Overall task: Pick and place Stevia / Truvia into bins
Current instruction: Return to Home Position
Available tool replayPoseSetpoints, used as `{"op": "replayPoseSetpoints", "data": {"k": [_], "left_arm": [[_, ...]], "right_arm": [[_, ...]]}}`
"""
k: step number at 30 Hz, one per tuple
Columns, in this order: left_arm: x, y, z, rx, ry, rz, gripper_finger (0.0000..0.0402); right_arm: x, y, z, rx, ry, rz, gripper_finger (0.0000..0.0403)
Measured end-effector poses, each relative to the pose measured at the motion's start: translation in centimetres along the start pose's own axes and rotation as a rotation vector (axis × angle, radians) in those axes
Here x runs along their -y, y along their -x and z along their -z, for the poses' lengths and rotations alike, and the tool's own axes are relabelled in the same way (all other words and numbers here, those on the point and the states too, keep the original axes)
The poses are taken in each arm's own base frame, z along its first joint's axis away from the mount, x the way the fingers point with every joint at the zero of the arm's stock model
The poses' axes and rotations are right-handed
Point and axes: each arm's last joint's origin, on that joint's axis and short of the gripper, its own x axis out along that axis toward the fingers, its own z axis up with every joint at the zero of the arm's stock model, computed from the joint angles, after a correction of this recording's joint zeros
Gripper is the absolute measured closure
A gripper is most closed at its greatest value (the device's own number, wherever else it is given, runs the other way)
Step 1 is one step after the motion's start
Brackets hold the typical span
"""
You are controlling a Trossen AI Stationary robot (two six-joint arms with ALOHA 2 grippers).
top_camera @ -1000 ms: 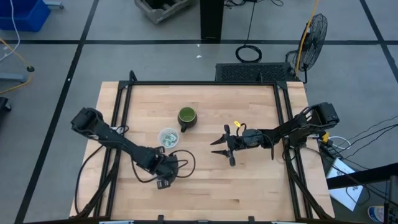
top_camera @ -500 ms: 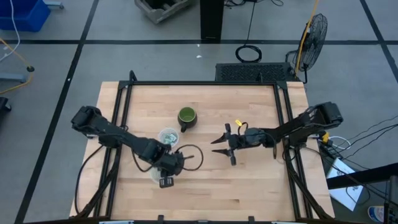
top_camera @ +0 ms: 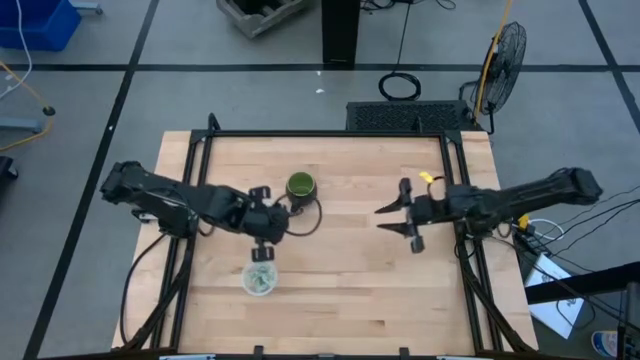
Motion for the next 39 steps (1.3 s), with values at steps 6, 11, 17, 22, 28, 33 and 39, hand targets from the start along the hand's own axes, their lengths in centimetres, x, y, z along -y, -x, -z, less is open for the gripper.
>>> {"op": "replayPoseSetpoints", "data": {"k": [6, 11, 17, 22, 28, 33, 39], "left_arm": [[-1.9, 2.4, 2.0, -0.046, 0.109, -0.050, 0.0311], [-3.4, 5.5, 4.7, -0.018, 0.293, -0.166, 0.0311], [-4.7, 9.2, 8.5, 0.186, 0.393, -0.229, 0.0311], [-5.7, 9.9, 12.3, 0.294, 0.426, -0.170, 0.0311], [-6.3, 7.7, 16.2, 0.482, 0.429, -0.035, 0.0311], [-4.7, 4.6, 16.7, 0.789, 0.184, 0.241, 0.0311], [-5.1, 2.5, 18.7, 0.902, 0.114, 0.236, 0.0311]], "right_arm": [[0.1, 1.9, -1.2, 0.058, 0.001, 0.001, 0.0252], [0.1, 2.6, -1.0, 0.025, -0.008, 0.000, 0.0252], [0.1, 2.9, 0.5, -0.134, -0.093, 0.004, 0.0252], [0.0, 3.0, 1.2, -0.210, -0.163, 0.013, 0.0252], [0.0, 3.0, 1.2, -0.207, -0.178, 0.015, 0.0252], [0.0, 3.0, 1.2, -0.208, -0.178, 0.015, 0.0252], [0.0, 3.1, 1.3, -0.221, -0.216, 0.018, 0.0252]]}}
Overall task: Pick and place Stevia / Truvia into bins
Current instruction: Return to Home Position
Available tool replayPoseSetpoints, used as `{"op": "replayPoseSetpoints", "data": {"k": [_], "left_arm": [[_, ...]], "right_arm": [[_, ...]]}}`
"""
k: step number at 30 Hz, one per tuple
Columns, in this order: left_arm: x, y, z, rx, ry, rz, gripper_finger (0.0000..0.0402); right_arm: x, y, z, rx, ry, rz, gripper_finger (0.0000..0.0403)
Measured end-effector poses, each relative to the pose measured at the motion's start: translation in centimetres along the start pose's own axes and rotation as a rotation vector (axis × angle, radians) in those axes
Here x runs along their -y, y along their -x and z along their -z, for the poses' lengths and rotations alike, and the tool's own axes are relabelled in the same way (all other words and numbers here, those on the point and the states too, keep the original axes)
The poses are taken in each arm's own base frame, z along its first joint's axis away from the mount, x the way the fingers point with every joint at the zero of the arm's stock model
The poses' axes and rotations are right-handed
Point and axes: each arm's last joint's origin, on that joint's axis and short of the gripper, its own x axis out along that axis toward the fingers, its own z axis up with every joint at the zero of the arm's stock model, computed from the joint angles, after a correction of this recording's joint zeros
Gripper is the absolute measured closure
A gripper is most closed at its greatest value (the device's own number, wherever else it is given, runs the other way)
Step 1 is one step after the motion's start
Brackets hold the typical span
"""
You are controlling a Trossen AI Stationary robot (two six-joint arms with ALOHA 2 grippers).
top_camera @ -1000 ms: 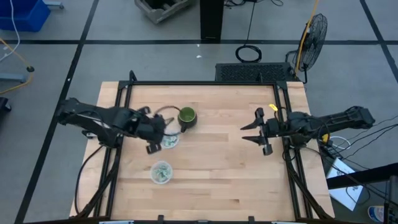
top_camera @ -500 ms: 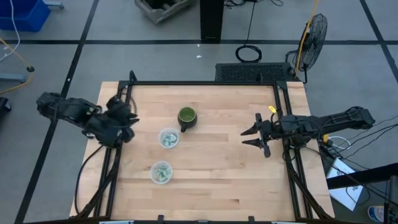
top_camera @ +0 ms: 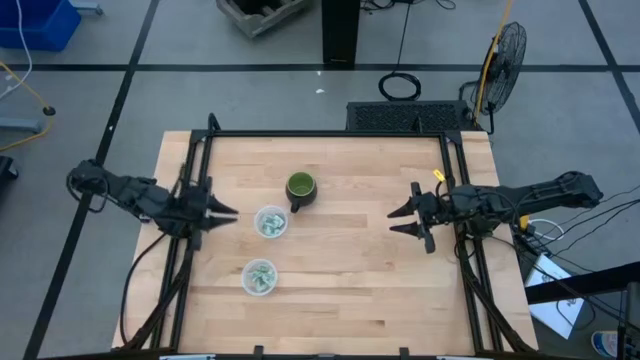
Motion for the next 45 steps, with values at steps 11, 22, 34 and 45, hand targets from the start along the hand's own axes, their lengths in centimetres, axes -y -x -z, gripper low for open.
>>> {"op": "replayPoseSetpoints", "data": {"k": [11, 22, 34, 45], "left_arm": [[-2.0, 4.6, 0.2, 0.206, -0.014, 0.020, 0.0311], [-2.3, 5.6, 0.6, 0.280, -0.003, 0.050, 0.0311], [-0.9, -0.5, 5.7, 0.367, -0.089, 0.147, 0.0311], [-0.9, -2.9, 9.5, 0.391, -0.064, 0.123, 0.0311]], "right_arm": [[0.3, 2.8, 0.3, 0.008, -0.003, 0.054, 0.0252], [0.5, 6.7, 1.1, 0.175, 0.060, 0.025, 0.0252], [1.3, 5.6, 5.0, 0.281, 0.046, 0.014, 0.0252], [1.9, 4.0, 7.3, 0.311, 0.030, 0.059, 0.0252]]}}
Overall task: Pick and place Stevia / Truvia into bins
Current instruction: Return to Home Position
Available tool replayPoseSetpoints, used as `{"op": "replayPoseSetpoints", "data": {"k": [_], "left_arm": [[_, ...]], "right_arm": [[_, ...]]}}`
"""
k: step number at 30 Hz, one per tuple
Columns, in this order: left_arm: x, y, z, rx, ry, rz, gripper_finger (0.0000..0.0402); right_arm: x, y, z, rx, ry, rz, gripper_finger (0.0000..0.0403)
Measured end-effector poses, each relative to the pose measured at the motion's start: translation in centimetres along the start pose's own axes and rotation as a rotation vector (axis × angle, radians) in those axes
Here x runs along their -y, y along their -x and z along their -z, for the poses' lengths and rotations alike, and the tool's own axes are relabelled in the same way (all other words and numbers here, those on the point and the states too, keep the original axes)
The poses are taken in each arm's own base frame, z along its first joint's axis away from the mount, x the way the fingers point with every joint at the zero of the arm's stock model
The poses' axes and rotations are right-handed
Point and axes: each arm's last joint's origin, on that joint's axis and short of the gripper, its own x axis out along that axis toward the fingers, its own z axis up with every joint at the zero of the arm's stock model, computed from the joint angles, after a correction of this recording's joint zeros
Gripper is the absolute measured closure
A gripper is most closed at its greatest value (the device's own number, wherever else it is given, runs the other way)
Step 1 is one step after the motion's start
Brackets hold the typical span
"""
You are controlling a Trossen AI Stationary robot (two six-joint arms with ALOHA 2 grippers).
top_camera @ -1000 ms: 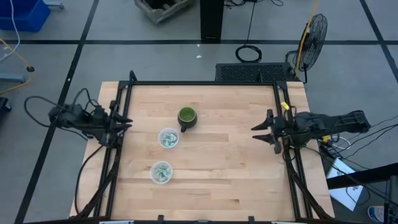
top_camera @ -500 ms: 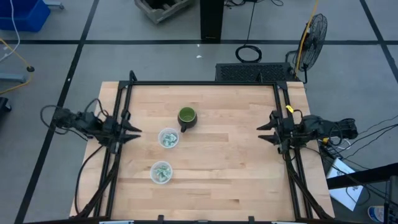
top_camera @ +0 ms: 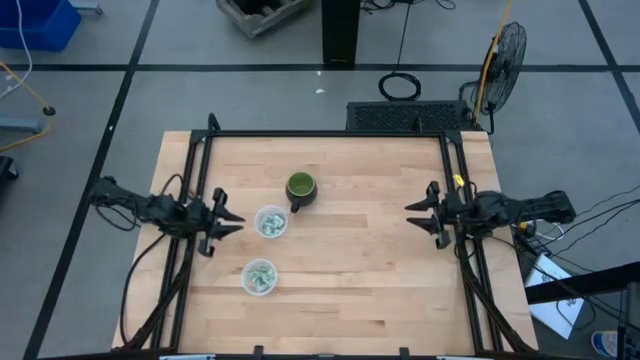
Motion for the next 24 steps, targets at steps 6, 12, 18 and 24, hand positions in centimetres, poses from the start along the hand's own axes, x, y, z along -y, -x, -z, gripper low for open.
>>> {"op": "replayPoseSetpoints", "data": {"k": [6, 12, 18, 24], "left_arm": [[0.0, 0.0, 0.1, -0.008, 0.078, -0.001, 0.0311], [0.0, 0.0, 0.2, -0.021, -0.010, -0.004, 0.0311], [0.0, 0.0, 0.2, -0.021, -0.047, -0.007, 0.0311], [0.0, 0.0, 0.2, -0.021, -0.030, -0.008, 0.0311]], "right_arm": [[0.0, -0.3, 0.4, 0.087, -0.035, -0.011, 0.0252], [0.2, -0.4, 0.9, 0.041, -0.023, 0.025, 0.0252], [0.2, -0.4, 1.3, -0.001, -0.022, 0.023, 0.0252], [0.2, -0.4, 1.4, -0.004, -0.022, 0.024, 0.0252]]}}
